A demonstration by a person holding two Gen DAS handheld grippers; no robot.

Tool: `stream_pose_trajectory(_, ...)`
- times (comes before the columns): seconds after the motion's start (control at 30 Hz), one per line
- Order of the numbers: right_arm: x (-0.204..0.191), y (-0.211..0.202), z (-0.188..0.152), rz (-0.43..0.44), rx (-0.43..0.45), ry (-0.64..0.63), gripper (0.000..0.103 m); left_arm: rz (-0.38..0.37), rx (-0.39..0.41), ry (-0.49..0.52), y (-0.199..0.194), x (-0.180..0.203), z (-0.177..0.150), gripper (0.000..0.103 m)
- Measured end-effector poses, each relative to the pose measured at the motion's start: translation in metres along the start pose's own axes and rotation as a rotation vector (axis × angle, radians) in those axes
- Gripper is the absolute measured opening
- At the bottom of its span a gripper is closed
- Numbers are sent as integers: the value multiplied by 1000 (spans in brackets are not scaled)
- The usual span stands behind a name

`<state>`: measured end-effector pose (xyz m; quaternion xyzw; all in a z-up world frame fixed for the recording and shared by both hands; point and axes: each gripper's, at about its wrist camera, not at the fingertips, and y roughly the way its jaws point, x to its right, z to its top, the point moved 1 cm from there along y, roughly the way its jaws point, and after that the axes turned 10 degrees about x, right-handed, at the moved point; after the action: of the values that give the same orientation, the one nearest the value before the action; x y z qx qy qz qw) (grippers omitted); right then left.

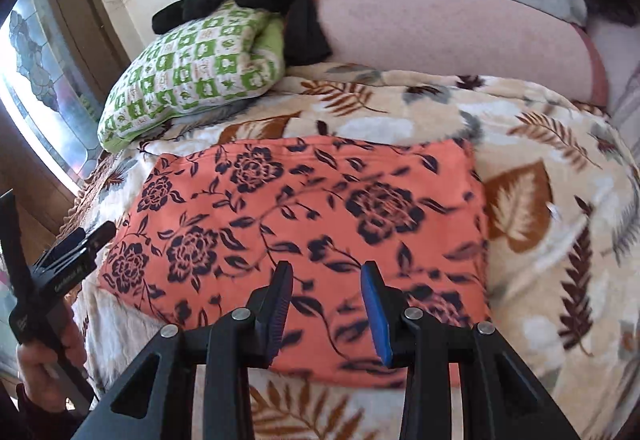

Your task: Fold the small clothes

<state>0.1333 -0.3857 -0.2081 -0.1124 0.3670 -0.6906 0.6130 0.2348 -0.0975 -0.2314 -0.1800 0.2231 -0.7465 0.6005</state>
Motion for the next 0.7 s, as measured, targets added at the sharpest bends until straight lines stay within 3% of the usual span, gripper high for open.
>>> stream_pose_trajectory(0.1, 21, -25, -16, -30, 40, 50, 39, -1, -10, 25, 0, 16, -5, 87)
stream_pose_trajectory(0.27, 34, -35, -36, -4, 93, 137, 39, 16, -1, 84, -3, 31, -15, 87)
stream_pose_trajectory(0.53, 37, -9, -43, 51, 173, 209, 39, -13, -7, 78, 0, 40, -15, 92)
stream_pose_trajectory(0.6, 42, 1, -43, 23, 170, 219, 39, 14, -60, 65, 15, 35, -20, 93)
stream_pose_trajectory(0.7, 50, 20, -44, 14, 142, 263, 39, 116, -190, 98, 49, 26, -37, 93)
